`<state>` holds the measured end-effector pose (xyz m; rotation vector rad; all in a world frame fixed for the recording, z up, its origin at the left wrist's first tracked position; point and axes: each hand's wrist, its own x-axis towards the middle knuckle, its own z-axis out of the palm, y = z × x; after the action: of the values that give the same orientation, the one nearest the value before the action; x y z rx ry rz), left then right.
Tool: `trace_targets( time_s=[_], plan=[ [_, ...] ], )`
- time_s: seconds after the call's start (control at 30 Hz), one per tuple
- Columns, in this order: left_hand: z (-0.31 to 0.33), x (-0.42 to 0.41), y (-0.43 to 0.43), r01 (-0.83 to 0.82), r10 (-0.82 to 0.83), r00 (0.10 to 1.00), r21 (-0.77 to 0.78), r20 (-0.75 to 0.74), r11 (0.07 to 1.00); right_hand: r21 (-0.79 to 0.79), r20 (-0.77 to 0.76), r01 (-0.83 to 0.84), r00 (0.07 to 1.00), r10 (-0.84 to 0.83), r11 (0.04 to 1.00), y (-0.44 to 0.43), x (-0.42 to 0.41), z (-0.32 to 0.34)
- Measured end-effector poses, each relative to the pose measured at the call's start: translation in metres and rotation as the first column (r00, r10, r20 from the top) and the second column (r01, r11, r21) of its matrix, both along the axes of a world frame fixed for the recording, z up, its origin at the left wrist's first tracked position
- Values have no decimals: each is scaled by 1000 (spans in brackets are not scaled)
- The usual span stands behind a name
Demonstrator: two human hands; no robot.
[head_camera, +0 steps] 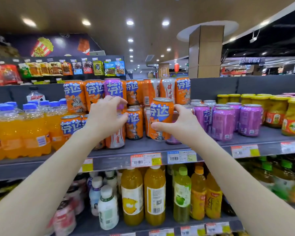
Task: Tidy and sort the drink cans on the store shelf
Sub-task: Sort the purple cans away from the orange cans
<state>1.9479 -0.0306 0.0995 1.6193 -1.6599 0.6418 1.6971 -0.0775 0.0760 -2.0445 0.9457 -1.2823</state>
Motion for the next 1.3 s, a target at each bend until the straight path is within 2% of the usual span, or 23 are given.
trace_targets(
  time_s=[0.07, 0.23, 0.57, 0.77, 0.83, 0.9, 0.97, 1.13, 1.3],
  plan=[
    [-1, 18, 10, 34, -37, 992, -23, -123, 999, 1, -13, -36, 999, 36, 999, 1, 21, -3],
    [-10, 48, 26, 40, -35, 986, 28, -165, 999, 36, -37, -55, 998, 56, 998, -5, 65, -11],
    [-19, 56, 28, -5, 1, 1000, 164, 25, 987, 128, -80, 1, 997, 9, 992, -25, 100, -27],
    [-19, 51, 17, -53, 42, 997, 191, 61, 980, 208, -226, -49, 969, 97, 977, -30, 93, -5],
    [-20, 49, 16, -53, 44, 998, 180, 53, 982, 156, -209, -12, 977, 45, 988, -29, 93, 13],
    [-22, 49, 14, -51, 43, 998, 164, 47, 985, 23, -135, 55, 989, -51, 998, -31, 101, 33],
    [-22, 49, 12, -60, 54, 998, 151, 42, 987, -42, -63, 60, 996, -62, 997, -34, 118, 49],
    [-22, 51, 7, -73, 69, 997, 142, 34, 987, -22, -128, 77, 989, -80, 997, -55, 180, 73],
    [-20, 51, 8, -110, 100, 992, 147, 78, 983, -26, -159, 122, 979, -125, 992, -62, 199, 76]
  ],
)
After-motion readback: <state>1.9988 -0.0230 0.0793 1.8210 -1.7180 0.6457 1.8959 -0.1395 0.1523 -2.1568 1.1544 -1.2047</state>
